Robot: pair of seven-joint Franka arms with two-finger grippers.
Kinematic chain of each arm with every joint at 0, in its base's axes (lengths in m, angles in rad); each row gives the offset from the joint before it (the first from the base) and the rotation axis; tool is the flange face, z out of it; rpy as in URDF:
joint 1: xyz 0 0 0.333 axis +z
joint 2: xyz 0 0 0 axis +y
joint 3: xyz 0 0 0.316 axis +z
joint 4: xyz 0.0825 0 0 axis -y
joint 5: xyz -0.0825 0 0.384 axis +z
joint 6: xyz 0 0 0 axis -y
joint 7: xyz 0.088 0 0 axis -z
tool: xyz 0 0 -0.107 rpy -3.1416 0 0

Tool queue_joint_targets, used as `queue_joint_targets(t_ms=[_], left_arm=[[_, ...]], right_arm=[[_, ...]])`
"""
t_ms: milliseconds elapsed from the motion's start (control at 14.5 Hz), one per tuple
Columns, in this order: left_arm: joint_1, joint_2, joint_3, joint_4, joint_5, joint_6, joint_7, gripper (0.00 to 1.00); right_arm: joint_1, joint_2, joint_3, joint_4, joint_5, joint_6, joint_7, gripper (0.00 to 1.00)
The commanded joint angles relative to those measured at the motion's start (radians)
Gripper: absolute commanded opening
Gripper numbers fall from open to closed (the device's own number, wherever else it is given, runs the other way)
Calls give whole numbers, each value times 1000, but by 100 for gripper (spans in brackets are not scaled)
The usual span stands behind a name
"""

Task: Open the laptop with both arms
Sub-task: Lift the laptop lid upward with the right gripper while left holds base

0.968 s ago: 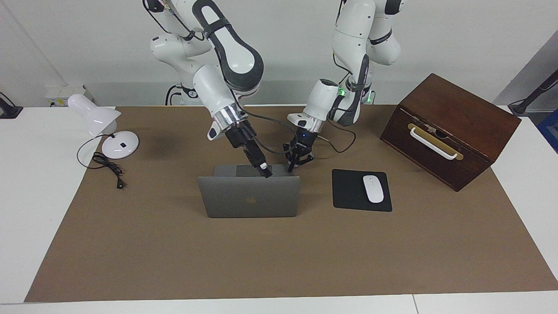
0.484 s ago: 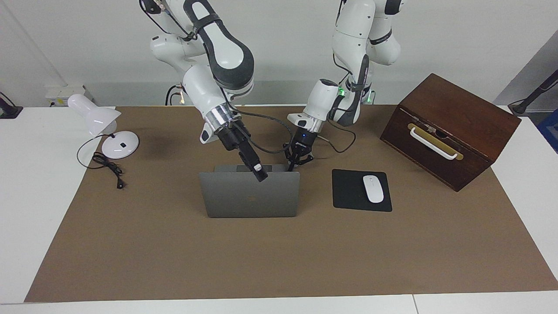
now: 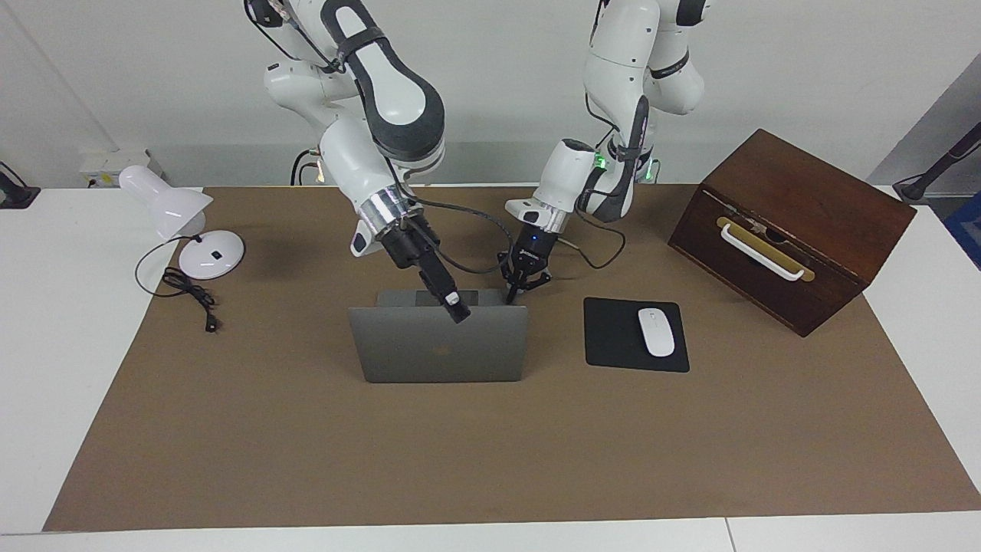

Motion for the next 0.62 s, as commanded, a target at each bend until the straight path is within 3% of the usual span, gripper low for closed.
queue_joint_targets(t_ms=[0, 277, 553], left_arm=[[-25, 60, 20, 10, -10, 9, 11, 0], [-25, 60, 20, 8, -10, 9, 11, 0], [-25, 60, 20, 8, -10, 9, 11, 0]], right_arm=[[6, 13, 9, 20, -6, -5, -7, 100], [58, 13, 9, 14, -1, 6, 31, 100], [40, 23, 6, 49, -41, 8, 25, 100]])
